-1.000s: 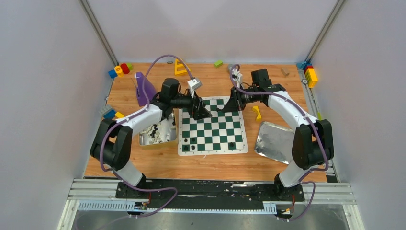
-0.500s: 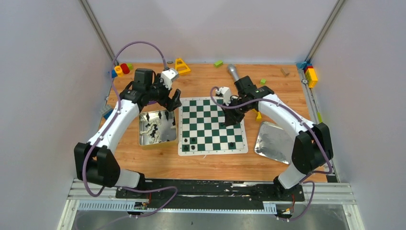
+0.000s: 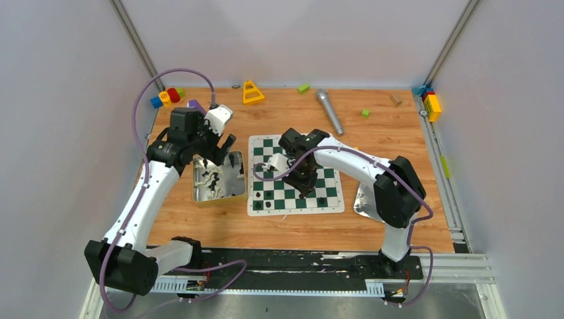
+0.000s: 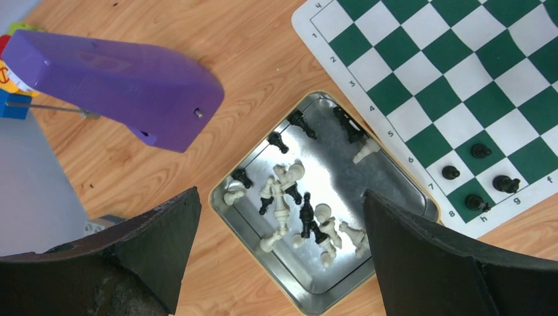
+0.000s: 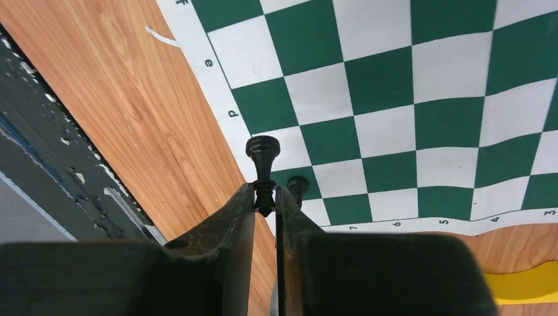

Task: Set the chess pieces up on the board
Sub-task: Place the chess piece on the chessboard.

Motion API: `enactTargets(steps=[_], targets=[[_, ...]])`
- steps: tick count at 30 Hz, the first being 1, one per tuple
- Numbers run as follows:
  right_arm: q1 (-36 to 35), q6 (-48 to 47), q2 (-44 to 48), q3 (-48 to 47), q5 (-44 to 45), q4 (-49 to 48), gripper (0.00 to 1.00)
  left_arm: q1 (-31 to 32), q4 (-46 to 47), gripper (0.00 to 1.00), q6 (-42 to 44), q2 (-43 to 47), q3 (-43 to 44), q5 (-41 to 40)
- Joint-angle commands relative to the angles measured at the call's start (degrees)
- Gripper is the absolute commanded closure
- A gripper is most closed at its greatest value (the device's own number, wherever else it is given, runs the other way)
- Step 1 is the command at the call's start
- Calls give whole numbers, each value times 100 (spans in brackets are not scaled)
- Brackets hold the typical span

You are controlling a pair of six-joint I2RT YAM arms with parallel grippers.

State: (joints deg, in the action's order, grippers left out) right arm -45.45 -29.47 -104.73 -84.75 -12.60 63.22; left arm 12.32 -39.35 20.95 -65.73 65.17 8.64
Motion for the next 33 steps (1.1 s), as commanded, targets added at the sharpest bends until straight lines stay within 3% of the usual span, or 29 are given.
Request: enactTargets(steps=[1, 16, 33], targets=[[-148, -282, -294, -426, 494, 500, 100, -186, -215, 0, 97, 91, 73, -68], [-487, -480, -1289, -1074, 852, 1117, 98, -361, -236, 0, 20, 110, 207, 21], [-685, -411, -1671, -1348, 991, 1244, 96, -370, -221, 0, -3, 253, 182, 96]])
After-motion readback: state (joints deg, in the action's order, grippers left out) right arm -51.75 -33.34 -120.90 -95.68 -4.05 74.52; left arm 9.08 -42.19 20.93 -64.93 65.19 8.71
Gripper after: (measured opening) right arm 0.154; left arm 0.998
